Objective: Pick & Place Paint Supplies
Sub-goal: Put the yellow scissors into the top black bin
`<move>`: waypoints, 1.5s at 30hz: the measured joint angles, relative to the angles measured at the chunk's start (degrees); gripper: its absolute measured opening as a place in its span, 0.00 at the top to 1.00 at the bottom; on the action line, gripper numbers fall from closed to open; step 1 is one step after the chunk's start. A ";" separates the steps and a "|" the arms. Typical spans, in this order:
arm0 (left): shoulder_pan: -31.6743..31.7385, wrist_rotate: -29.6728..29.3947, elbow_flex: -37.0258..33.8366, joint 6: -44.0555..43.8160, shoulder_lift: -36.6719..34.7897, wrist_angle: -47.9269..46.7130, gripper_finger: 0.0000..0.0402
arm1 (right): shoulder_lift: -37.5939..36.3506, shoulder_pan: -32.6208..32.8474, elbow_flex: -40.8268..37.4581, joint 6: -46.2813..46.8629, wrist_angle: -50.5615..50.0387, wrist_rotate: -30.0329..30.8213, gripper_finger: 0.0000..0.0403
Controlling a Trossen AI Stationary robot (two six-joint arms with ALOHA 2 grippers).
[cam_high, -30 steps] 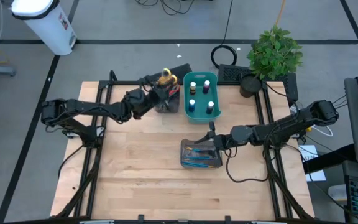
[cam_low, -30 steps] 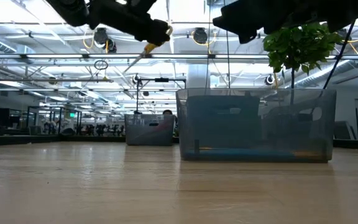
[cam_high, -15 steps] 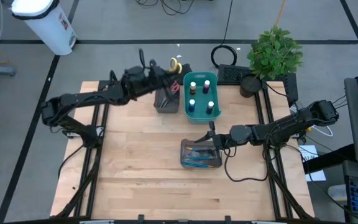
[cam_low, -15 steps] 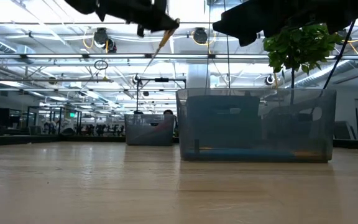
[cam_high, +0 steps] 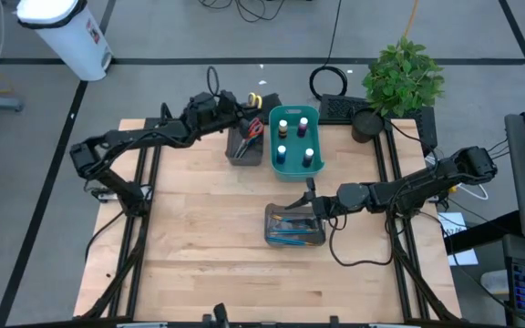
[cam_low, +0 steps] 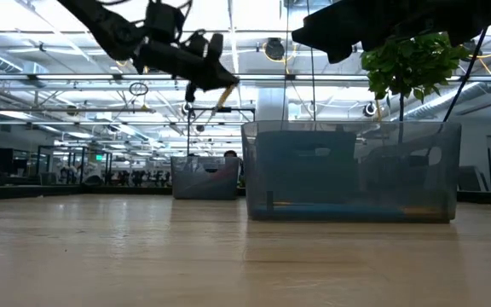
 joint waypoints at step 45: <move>-0.14 -5.30 -9.79 -5.54 9.04 7.80 0.94 | 0.01 0.00 0.00 1.26 0.02 -0.03 0.60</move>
